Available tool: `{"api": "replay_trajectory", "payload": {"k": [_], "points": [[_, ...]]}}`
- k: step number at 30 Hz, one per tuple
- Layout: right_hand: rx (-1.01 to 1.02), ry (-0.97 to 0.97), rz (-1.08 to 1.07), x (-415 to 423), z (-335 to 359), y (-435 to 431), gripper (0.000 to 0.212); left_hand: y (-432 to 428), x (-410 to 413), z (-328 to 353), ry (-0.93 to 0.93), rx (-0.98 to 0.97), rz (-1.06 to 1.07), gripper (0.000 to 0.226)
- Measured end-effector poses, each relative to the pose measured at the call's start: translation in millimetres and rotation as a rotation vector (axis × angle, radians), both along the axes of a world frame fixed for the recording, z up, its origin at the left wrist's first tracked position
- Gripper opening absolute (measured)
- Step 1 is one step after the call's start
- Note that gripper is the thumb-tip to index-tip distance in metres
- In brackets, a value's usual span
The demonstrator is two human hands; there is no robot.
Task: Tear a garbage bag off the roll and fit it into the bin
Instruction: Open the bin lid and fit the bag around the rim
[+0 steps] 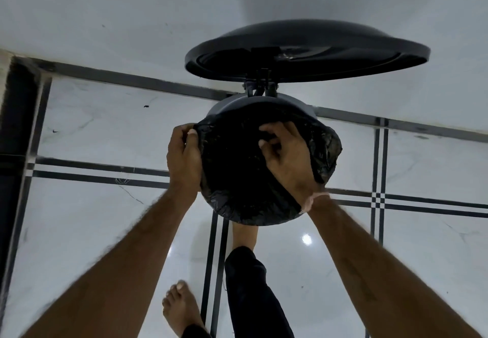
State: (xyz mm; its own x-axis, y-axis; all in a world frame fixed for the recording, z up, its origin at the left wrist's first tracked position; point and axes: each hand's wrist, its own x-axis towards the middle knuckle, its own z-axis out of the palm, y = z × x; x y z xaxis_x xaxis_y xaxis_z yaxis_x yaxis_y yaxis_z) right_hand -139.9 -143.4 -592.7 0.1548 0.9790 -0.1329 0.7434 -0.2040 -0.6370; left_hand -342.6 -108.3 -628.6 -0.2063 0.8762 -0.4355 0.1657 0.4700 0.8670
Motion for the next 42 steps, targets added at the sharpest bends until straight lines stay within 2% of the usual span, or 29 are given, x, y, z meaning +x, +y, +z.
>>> {"api": "replay_trajectory", "payload": {"k": [2, 6, 9, 12, 15, 18, 21, 25, 27, 29, 33, 36, 38, 42], "points": [[-0.048, -0.156, -0.011, 8.9, -4.8, -3.2, 0.043, 7.3, 0.1, 6.0, -0.05, -0.013, -0.044, 0.037], [-0.022, -0.149, -0.239, 25.1, -2.4, 7.6, 0.051, 25.3, 2.2, 9.3, 0.103, 0.099, -0.087, 0.035], [-0.042, -0.154, -0.319, 32.4, 0.7, 12.2, 0.044, 29.0, 4.6, 12.7, 0.193, 0.107, -0.06, 0.039], [0.003, -0.184, -0.369, 40.4, 4.3, 17.8, 0.026, 31.7, 3.7, 13.5, 0.162, 0.09, 0.008, 0.039], [0.093, -0.032, -0.422, 49.0, 7.5, 22.8, 0.016, 38.7, 2.7, 12.0, 0.048, 0.036, 0.084, 0.037], [0.142, 0.188, -0.446, 56.5, 1.9, 24.5, 0.017, 46.7, 2.5, 7.7, 0.001, -0.025, 0.133, 0.032], [0.134, 0.427, -0.482, 64.7, -5.3, 28.7, 0.023, 54.3, 5.1, 0.7, -0.005, -0.086, 0.155, 0.034], [0.043, 0.674, -0.541, 79.8, -10.4, 39.7, 0.027, 58.0, 7.1, -11.2, -0.041, -0.264, 0.179, 0.034], [-0.067, 0.708, -0.549, 84.4, -13.9, 41.6, 0.029, 56.3, 6.1, -12.4, -0.056, -0.341, 0.163, 0.022], [-0.186, 0.743, -0.509, 89.5, -15.2, 40.1, 0.043, 53.6, 5.2, -8.5, -0.1, -0.361, 0.126, 0.005], [-0.298, 0.78, -0.486, 97.9, -10.6, 39.2, 0.06, 49.8, -0.8, -0.8, -0.129, -0.349, -0.089, 0.034], [-0.276, 0.683, -0.542, 98.0, -7.5, 40.0, 0.062, 47.1, -4.2, 9.5, -0.228, -0.434, -0.061, 0.019], [-0.276, 0.643, -0.536, 96.1, -5.2, 38.6, 0.054, 46.5, -5.4, 11.4, -0.282, -0.481, -0.061, 0.041], [-0.304, 0.64, -0.561, 98.1, 0.5, 39.9, 0.037, 51.3, -9.1, 11.7, -0.241, -0.393, -0.083, 0.043]]}}
